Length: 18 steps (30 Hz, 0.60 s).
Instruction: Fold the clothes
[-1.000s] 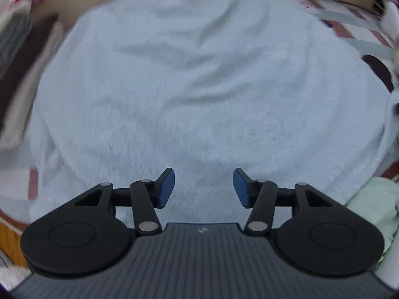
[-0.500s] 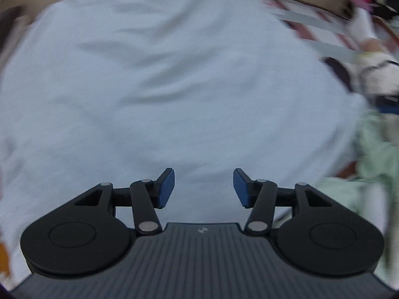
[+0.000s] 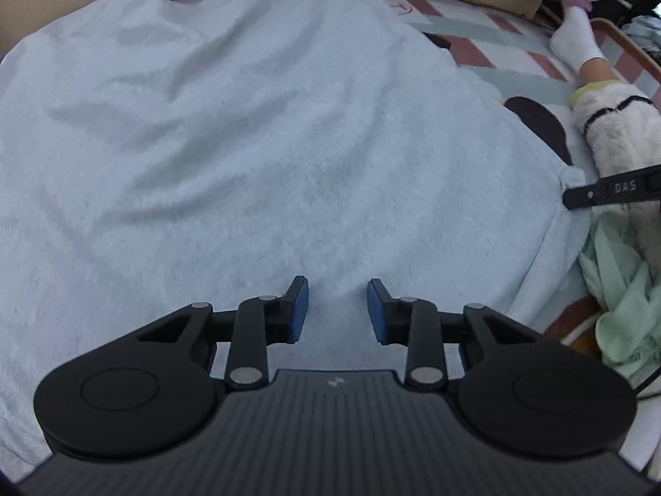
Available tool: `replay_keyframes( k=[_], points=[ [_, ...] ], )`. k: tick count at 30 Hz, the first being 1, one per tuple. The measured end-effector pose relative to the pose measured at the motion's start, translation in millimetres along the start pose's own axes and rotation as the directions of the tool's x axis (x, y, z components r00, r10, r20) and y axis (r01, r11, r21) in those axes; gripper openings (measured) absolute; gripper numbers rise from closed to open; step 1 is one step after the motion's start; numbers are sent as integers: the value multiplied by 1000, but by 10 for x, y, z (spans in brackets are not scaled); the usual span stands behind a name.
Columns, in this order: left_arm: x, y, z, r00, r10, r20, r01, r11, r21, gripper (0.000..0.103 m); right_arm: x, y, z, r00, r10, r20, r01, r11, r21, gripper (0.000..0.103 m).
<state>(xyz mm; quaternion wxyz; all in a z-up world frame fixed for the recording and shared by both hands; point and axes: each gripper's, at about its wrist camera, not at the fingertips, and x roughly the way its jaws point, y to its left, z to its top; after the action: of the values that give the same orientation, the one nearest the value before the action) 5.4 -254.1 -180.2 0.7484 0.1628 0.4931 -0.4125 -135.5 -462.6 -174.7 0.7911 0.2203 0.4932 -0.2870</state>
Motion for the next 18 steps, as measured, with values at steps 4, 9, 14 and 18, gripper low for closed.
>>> replay_keyframes(
  k=[4,9,14,18],
  points=[
    [-77,45,-109,997,-14,-71,15,1000,15,31,-515,88,-112,994,-35,105,54,983,-176,4],
    [-236,48,-380,991,-47,-129,56,996,65,31,-771,-78,-332,993,-80,85,97,969,-228,2],
    [-274,167,-421,980,-92,-175,90,996,-21,32,-603,129,-508,983,-180,38,182,918,-352,2],
    [-416,268,-353,984,-34,-175,27,999,-40,34,-389,237,-498,964,-263,-31,224,872,-435,5]
  ],
)
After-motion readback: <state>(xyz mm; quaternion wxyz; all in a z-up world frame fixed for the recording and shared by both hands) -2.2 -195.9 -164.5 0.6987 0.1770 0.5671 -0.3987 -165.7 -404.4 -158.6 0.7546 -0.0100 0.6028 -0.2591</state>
